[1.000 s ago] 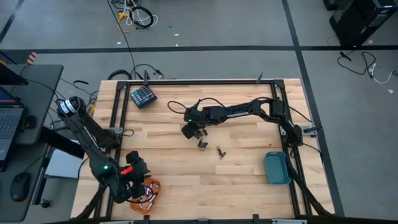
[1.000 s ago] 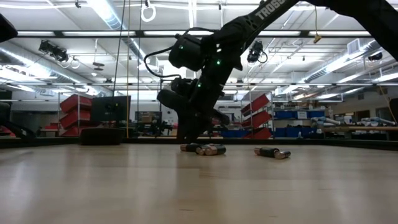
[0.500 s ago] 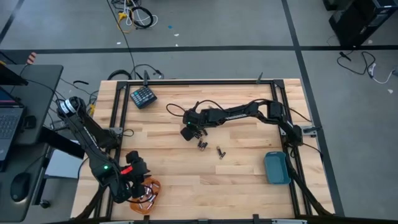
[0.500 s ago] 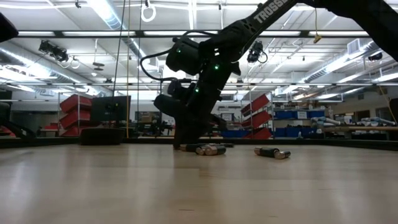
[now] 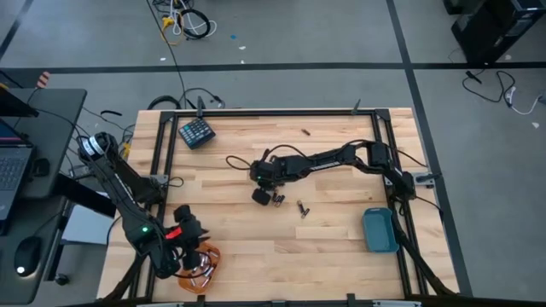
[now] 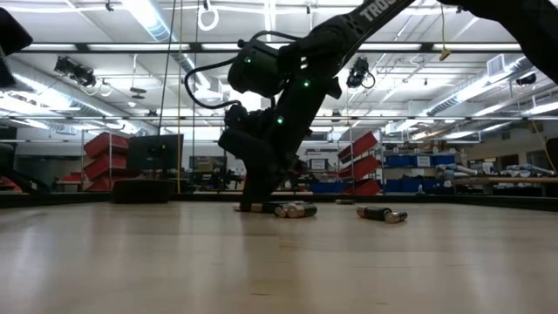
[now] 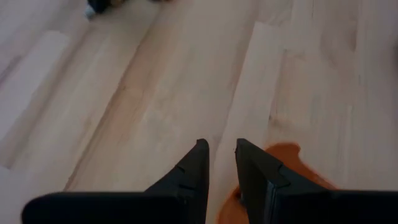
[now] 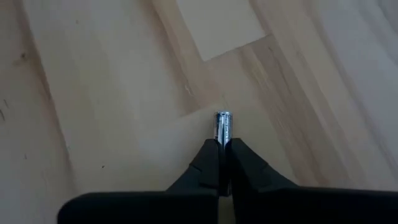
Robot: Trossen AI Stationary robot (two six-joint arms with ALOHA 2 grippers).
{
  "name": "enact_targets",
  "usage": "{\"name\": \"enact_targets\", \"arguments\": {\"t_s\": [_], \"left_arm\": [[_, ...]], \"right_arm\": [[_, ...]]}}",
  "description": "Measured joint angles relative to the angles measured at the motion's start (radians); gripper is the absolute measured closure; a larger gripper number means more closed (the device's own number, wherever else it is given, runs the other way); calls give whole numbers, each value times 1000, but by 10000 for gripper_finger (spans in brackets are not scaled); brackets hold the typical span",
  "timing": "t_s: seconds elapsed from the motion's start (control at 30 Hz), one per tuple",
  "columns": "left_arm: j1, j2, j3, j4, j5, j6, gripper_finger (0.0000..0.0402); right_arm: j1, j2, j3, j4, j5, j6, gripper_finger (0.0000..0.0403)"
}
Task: Sort batteries
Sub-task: Put the silver battery into the orange bin
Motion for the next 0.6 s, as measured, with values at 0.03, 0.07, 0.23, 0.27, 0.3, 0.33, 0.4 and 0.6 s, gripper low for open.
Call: {"name": "enact_targets", "arguments": {"t_s": [0.03, 0.07, 0.23, 0.27, 0.3, 0.33, 0.4, 0.6], "left_arm": [[0, 0, 0, 1, -18, 0, 323], [0, 0, 0, 2, -34, 0, 323], [0, 0, 0, 2, -64, 0, 323], [0, 3, 0, 2, -75, 0, 323], [0, 8, 0, 3, -91, 0, 323], [0, 15, 0, 4, -106, 0, 323], [0, 36, 0, 4, -122, 3, 323], [0, 100, 0, 27, -149, 3, 322]], "right_arm": [[2, -7, -1, 12, 0, -8, 396], [5, -13, -3, 22, 0, -17, 396], [38, -77, -8, 74, -18, -88, 400], [49, -97, -7, 88, -18, -104, 400], [61, -114, -5, 103, -18, -117, 400], [75, -127, -3, 119, -18, -131, 401], [105, -139, -3, 149, -21, -156, 401], [224, -152, -3, 370, -95, -252, 401]]}}
